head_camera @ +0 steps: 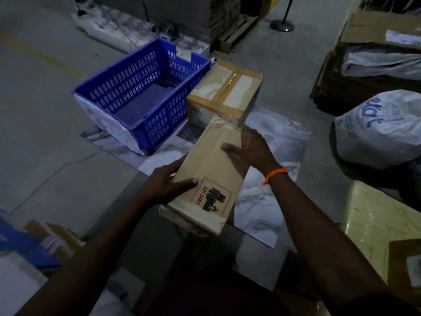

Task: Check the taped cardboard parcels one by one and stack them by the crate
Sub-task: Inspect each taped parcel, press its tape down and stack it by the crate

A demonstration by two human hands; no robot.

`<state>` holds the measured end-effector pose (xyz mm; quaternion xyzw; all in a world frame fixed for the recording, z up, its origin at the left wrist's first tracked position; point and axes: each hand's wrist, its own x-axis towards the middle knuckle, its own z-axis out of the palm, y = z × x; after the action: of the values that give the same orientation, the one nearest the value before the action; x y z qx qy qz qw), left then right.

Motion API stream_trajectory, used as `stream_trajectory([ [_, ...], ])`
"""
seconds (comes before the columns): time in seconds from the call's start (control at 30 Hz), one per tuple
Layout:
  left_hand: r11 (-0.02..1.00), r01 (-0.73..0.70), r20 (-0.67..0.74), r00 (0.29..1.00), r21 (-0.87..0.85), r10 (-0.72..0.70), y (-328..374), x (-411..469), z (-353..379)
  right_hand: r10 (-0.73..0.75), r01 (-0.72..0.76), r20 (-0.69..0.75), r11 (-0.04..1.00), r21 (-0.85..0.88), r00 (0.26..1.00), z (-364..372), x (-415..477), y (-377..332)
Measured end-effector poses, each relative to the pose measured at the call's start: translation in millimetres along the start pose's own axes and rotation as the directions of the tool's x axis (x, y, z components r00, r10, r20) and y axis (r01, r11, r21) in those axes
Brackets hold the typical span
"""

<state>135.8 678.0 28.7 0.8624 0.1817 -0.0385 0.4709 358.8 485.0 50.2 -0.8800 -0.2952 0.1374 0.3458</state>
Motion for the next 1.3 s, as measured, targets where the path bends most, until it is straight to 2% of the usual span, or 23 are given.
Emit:
stream_trajectory([
  [0.07, 0.989, -0.034, -0.08, 0.996, 0.144, 0.046, 3.5, 13.4, -6.3, 0.056, -0.058, -0.021, 0.992, -0.11, 0.998, -2.8, 6.8, 12.8],
  [0.17, 0.958, -0.054, -0.155, 0.983, 0.281, 0.101, 5.4, 34.5, -9.2, 0.157, -0.194, -0.166, 0.951, -0.242, 0.974, 2.7, -23.2, 29.2],
  [0.27, 0.866, -0.078, -0.257, 0.938, 0.495, 0.231, 4.2, 47.4, 5.1, 0.198, -0.287, -0.327, 0.924, -0.251, 0.924, 10.1, -78.5, 44.2],
  [0.4, 0.8, -0.162, -0.231, 0.907, 0.578, 0.351, 14.0, 60.5, 14.8, 0.228, -0.361, -0.389, 0.879, -0.312, 0.892, 11.4, -110.3, 54.0],
  [0.47, 0.767, -0.187, -0.214, 0.896, 0.613, 0.389, 22.2, 61.1, 13.0, 0.102, -0.251, -0.355, 0.879, -0.405, 0.929, 12.8, -104.3, 52.5],
  [0.57, 0.755, -0.2, -0.162, 0.912, 0.625, 0.376, 34.0, 45.4, 28.6, -0.039, -0.022, -0.112, 0.869, -0.495, 0.993, 23.3, -87.0, 44.1],
  [0.63, 0.761, -0.204, -0.078, 0.945, 0.616, 0.317, 33.7, 33.1, 47.0, -0.057, 0.058, 0.017, 0.868, -0.494, 0.998, 32.2, -78.2, 36.1],
  [0.7, 0.753, -0.192, -0.018, 0.965, 0.629, 0.262, 23.6, 26.4, 62.5, -0.119, 0.137, 0.068, 0.846, -0.516, 0.991, 41.5, -74.2, 30.8],
  [0.8, 0.722, -0.198, -0.016, 0.96, 0.663, 0.279, 11.9, 24.3, 71.9, -0.231, 0.252, 0.11, 0.79, -0.558, 0.967, 54.6, -73.3, 27.7],
  [1.17, 0.703, -0.194, -0.009, 0.962, 0.684, 0.273, 16.4, 27.4, 74.8, -0.22, 0.265, 0.148, 0.793, -0.549, 0.964, 56.0, -71.1, 25.9],
  [1.3, 0.692, -0.16, -0.008, 0.973, 0.704, 0.232, 13.0, 25.1, 74.3, -0.223, 0.281, 0.172, 0.798, -0.533, 0.96, 48.8, -73.2, 27.7],
])
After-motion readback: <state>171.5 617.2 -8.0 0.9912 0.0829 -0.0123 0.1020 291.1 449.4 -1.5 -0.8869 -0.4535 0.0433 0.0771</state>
